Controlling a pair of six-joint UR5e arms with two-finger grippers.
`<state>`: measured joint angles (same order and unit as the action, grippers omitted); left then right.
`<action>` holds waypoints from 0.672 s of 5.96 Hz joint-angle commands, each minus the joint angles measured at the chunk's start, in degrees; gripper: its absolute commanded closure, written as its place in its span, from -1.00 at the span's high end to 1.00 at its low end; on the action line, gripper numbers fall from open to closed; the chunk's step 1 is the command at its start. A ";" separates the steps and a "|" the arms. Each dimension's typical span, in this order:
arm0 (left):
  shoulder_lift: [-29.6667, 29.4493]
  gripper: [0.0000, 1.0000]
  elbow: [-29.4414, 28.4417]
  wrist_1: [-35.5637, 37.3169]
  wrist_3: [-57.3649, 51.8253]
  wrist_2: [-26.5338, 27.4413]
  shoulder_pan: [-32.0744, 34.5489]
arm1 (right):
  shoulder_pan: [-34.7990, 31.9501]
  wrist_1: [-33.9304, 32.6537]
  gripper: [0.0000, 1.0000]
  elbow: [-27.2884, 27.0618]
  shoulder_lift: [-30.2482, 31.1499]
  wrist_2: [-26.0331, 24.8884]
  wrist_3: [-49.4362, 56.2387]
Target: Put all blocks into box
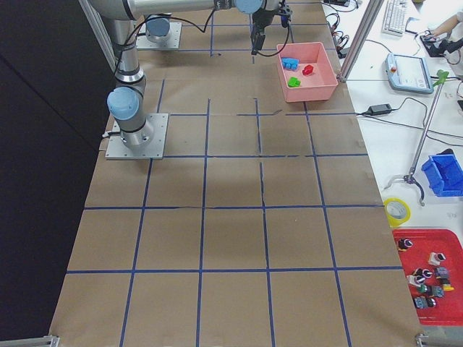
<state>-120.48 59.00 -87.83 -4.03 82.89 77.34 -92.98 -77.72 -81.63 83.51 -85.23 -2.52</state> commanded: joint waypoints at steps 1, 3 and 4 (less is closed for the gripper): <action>-1.94 -0.46 -3.18 -1.56 13.88 -0.71 11.55 | -0.01 -3.03 1.00 -5.38 4.81 -2.82 -0.55; -7.89 -0.47 -3.19 6.14 23.76 -0.45 20.53 | -0.01 -9.08 1.00 -5.64 4.82 -3.44 -0.73; -11.49 -0.47 -3.10 11.05 26.24 -0.10 22.66 | -0.01 -9.64 1.00 -4.95 4.99 -4.58 -3.34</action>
<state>-128.58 55.86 -81.22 19.20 82.50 97.28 -92.99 -85.90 -86.93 88.39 -88.87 -3.99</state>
